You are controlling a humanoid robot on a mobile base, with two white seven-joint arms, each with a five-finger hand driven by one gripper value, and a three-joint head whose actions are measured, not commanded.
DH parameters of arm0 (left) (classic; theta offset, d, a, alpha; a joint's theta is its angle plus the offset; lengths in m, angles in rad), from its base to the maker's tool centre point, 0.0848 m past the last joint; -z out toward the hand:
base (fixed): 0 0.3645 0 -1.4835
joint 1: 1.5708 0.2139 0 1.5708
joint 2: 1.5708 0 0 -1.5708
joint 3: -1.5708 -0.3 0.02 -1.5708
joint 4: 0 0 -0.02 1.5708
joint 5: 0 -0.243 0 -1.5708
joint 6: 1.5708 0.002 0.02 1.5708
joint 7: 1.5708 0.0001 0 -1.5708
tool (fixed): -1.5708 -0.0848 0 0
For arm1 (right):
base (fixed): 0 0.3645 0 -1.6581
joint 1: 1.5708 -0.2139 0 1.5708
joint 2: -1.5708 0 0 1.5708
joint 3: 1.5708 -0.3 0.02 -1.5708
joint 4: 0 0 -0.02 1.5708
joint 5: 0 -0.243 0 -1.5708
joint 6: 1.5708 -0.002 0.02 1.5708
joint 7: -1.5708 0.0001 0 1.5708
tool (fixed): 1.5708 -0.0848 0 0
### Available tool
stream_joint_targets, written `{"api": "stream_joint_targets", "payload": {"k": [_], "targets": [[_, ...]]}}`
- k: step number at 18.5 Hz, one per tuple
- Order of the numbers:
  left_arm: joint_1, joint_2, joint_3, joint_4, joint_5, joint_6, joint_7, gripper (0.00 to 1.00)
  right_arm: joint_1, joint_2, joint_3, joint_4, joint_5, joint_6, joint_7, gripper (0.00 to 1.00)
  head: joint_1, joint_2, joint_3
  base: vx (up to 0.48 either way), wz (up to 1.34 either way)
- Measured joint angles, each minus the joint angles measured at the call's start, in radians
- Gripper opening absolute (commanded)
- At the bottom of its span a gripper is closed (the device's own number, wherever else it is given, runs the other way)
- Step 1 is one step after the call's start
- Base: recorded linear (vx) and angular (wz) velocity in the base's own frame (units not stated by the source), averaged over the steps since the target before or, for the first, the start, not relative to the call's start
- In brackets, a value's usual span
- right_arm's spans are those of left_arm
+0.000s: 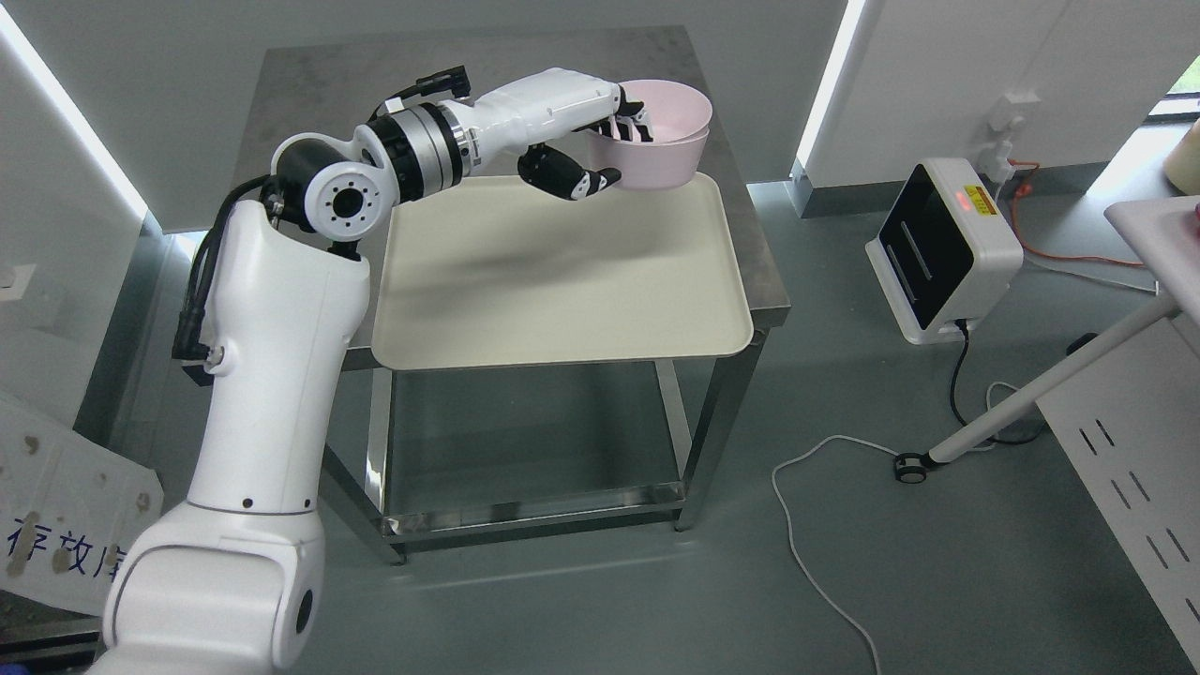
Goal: Stack pink IKEA bowls on left shelf middle
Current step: 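Lift the stacked pink bowls off the tray with the left hand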
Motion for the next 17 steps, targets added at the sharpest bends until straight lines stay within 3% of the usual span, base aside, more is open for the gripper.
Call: {"api": "stream_joint_targets", "payload": {"k": [7,17], "targets": [[0.1,0.047,0.21,-0.082,0.067,-0.115,-0.065,0.02,0.0,0.0,0.0,0.0,0.0,-0.002,0.0,1.0,0.0,0.0,0.0,0.0,0.0],[0.17,0.098,0.369,-0.137,0.133,-0.194,-0.073,0.02,0.0,0.0,0.0,0.0,0.0,-0.001,0.0,1.0,0.0,0.0,0.0,-0.072,0.1]]}}
